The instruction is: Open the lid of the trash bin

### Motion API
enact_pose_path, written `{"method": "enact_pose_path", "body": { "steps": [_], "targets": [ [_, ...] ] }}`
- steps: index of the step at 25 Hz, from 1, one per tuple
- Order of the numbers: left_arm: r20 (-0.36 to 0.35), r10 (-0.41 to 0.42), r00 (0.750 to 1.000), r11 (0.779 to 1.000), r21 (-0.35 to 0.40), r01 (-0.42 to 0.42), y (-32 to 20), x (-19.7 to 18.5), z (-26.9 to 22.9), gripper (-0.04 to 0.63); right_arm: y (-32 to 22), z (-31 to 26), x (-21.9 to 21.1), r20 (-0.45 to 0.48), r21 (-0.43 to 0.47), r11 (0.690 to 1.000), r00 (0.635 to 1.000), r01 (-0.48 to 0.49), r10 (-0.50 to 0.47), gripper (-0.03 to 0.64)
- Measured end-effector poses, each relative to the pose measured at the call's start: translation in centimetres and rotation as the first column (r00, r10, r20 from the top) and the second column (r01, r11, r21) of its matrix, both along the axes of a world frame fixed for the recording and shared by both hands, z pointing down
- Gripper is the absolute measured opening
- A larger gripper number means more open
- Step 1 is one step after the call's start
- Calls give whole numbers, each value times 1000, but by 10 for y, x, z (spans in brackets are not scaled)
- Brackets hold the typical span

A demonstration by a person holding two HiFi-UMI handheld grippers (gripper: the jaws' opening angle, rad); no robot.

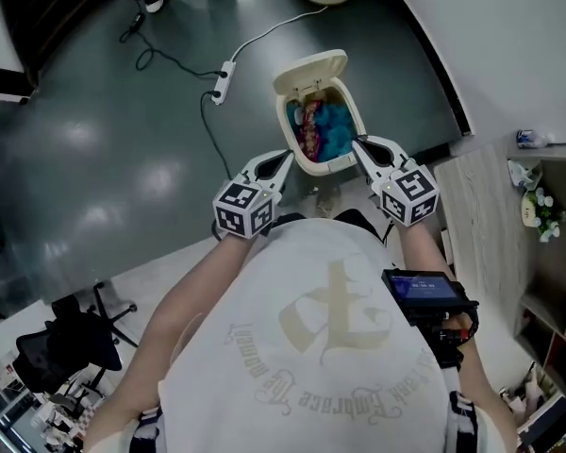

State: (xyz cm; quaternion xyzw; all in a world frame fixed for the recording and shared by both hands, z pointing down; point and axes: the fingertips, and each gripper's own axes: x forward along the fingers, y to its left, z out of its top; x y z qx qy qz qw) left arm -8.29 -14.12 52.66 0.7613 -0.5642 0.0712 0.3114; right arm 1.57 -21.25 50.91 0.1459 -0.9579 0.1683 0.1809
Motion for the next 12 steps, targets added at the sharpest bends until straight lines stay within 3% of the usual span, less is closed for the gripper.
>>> {"method": "enact_pose_path", "body": {
  "steps": [12],
  "targets": [
    [17,10,1000,999,36,-11,2,1,-18,14,8,-20,23,71,7,998,995,-65,64,5]
  ]
}}
